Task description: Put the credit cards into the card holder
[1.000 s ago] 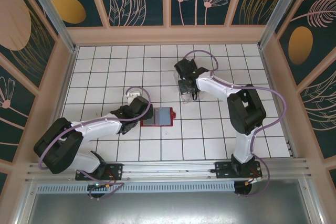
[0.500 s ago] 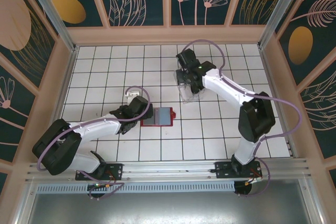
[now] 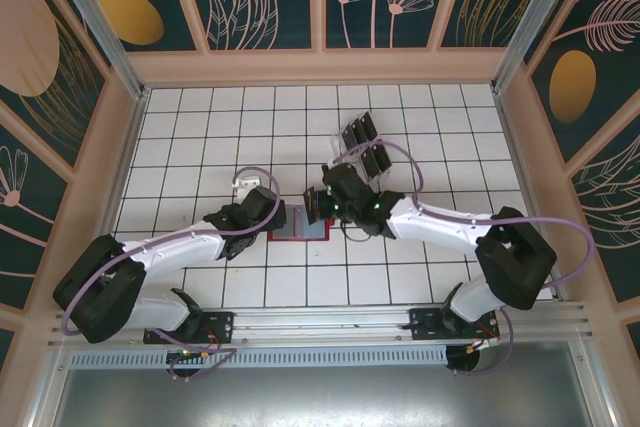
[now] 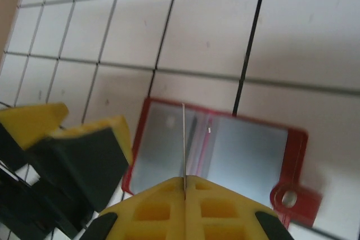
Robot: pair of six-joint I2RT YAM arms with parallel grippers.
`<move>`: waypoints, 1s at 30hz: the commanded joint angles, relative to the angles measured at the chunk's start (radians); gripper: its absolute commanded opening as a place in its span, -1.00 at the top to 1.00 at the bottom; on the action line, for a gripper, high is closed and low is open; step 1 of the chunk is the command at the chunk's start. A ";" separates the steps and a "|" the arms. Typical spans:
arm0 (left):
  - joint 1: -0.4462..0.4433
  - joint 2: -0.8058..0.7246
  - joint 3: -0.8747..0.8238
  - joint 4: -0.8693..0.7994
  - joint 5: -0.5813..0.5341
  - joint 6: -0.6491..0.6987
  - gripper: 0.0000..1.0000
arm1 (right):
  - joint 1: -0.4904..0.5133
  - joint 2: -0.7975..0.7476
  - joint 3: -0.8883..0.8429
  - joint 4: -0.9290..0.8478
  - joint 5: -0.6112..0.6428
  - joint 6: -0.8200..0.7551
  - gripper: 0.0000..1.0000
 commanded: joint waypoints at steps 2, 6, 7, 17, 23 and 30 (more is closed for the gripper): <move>0.006 -0.015 -0.019 -0.034 -0.006 -0.024 -0.97 | 0.043 -0.027 -0.102 0.303 0.023 0.170 1.00; 0.005 -0.006 -0.022 -0.028 0.001 -0.028 -0.97 | 0.058 0.005 -0.159 0.404 0.019 0.216 1.00; 0.006 -0.005 -0.022 -0.027 0.002 -0.031 -0.97 | 0.061 0.019 -0.158 0.404 0.024 0.218 1.00; 0.005 0.003 -0.022 -0.025 0.013 -0.025 -0.97 | 0.043 0.097 -0.196 0.426 0.056 0.184 1.00; 0.006 0.014 -0.015 -0.026 0.016 -0.019 -0.97 | -0.006 0.103 -0.262 0.437 0.036 0.171 1.00; 0.006 0.030 -0.004 -0.016 0.033 -0.004 -0.97 | -0.055 0.090 -0.295 0.415 0.003 0.135 1.00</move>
